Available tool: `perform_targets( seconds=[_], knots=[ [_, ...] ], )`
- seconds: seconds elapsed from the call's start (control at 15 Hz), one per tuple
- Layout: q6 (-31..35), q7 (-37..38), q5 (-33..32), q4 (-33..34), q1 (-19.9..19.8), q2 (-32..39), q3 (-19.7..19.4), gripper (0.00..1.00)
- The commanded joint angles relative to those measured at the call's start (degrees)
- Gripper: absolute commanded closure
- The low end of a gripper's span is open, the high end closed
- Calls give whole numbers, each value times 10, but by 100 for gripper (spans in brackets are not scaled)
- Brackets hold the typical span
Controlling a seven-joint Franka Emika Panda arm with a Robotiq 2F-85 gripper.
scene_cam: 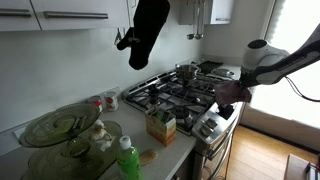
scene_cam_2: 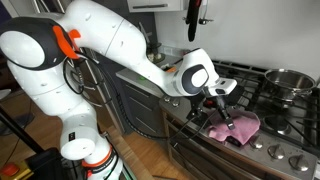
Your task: Use the pink towel to wipe the buttons on the stove
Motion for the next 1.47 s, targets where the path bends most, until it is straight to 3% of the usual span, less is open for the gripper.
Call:
perform_targets(
  seconds=[0.0, 0.2, 0.4, 0.53, 0.67, 1.0, 1.2, 1.27, 1.4],
  knots=[
    [55, -53, 105, -5, 10, 54, 19, 96],
    [37, -136, 244, -13, 24, 88, 48, 96],
    [15, -243, 371, 0, -28, 103, 136, 96],
    [-14, -328, 451, 17, -38, 98, 154, 96],
    [-65, -396, 515, 40, -1, 103, 124, 96],
    [-201, -435, 543, 89, 19, 119, 117, 96],
    [-226, -446, 533, 104, 30, 127, 116, 96],
    [-214, -428, 518, 90, 27, 98, 106, 84],
    [-224, -431, 517, 96, 31, 101, 106, 84]
  ],
)
